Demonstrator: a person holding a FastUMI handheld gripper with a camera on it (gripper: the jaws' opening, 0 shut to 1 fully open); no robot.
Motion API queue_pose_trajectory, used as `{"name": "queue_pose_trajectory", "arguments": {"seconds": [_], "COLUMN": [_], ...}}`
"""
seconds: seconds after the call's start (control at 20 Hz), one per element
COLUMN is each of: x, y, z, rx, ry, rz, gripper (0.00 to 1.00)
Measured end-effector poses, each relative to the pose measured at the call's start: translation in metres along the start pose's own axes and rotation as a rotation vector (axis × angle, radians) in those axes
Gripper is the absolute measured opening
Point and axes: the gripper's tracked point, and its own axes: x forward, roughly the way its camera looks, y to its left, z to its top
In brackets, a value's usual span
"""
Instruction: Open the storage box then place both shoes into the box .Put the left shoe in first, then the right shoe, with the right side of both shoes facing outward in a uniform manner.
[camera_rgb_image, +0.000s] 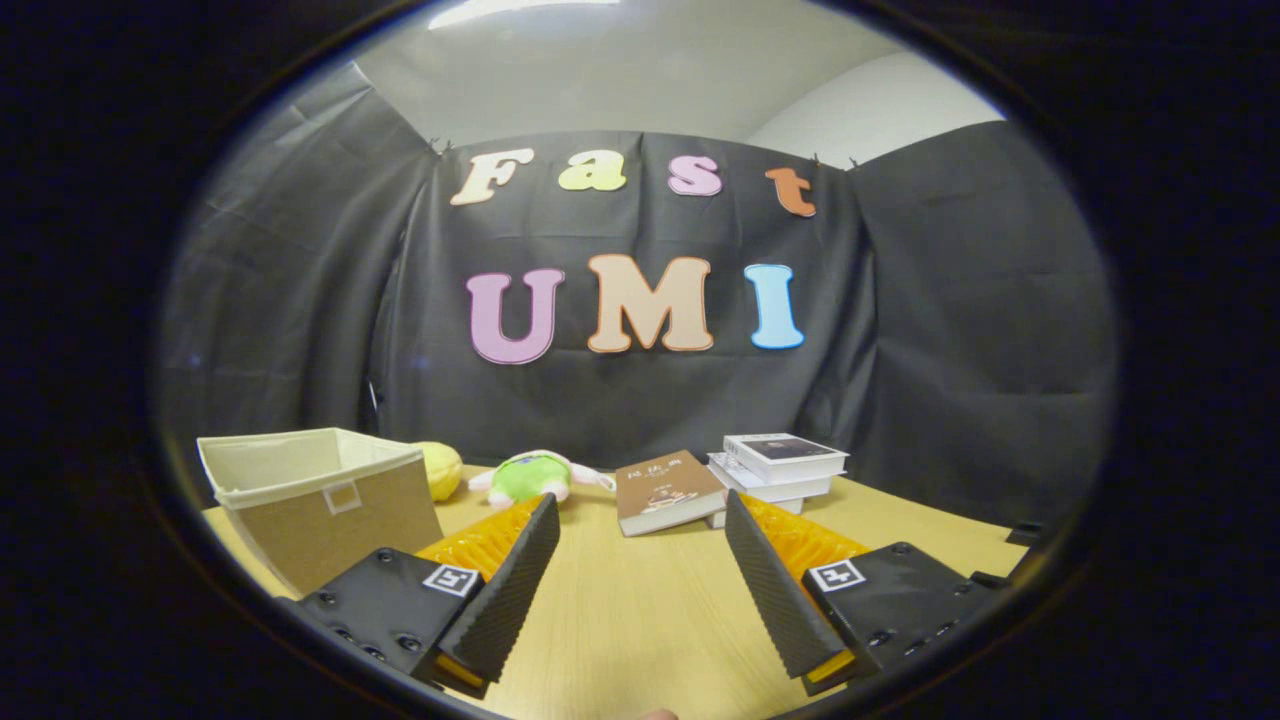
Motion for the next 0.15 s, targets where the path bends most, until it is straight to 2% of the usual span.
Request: {"name": "queue_pose_trajectory", "arguments": {"seconds": [0.15], "x": [-0.0004], "y": [-0.0030], "z": [-0.0025], "rx": [-0.012], "ry": [0.006], "rz": [-0.004], "gripper": [1.00]}}
